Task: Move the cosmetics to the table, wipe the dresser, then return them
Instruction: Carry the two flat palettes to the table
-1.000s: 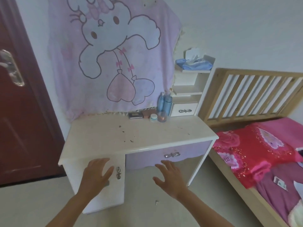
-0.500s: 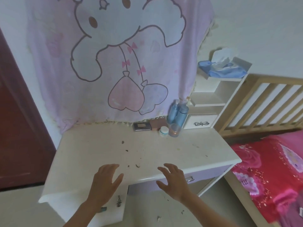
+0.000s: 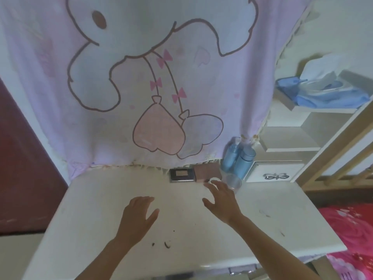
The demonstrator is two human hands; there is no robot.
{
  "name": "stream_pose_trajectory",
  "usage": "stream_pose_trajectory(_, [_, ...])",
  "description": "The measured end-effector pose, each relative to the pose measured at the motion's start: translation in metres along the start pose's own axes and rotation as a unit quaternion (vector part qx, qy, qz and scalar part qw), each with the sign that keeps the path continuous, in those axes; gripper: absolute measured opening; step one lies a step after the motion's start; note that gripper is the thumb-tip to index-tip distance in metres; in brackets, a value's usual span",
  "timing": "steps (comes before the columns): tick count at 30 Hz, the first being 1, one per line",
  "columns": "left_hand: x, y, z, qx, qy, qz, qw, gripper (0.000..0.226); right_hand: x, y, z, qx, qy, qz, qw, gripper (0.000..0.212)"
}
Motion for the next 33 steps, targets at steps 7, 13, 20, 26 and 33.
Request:
stream_pose_trajectory(7, [-0.049,0.035,0.075,0.001,-0.022,0.052,0.998,0.041,-0.02,0.045,0.087,0.054,-0.024,0.056,0.997,0.044])
stream_pose_trajectory(13, [-0.095,0.043,0.118,-0.003,-0.061,0.111,0.992,0.042,-0.071,0.054,0.141,0.084,-0.146,-0.019,0.986,0.042])
stream_pose_trajectory(20, [-0.134,0.058,0.153,-0.069,-0.111,0.148,0.98,0.047,-0.109,0.073,0.16,0.078,-0.24,-0.052,0.966,0.079])
stream_pose_trajectory(26, [-0.154,0.046,0.166,-0.064,-0.147,0.186,0.969,0.061,-0.112,0.079,0.159,0.067,-0.284,-0.055,0.955,0.073])
stream_pose_trajectory(33, [-0.16,0.039,0.162,-0.064,-0.163,0.199,0.964,0.069,-0.118,0.074,0.161,0.099,-0.296,-0.112,0.944,0.067])
Point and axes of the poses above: each hand's wrist, its own z-axis towards the middle knuckle, its own x-axis out of the back of the hand, y = z × x, the point moved 8 cm from there along z, towards the middle knuckle, and after that the axes turned 5 degrees about y, right-handed, at the moved point
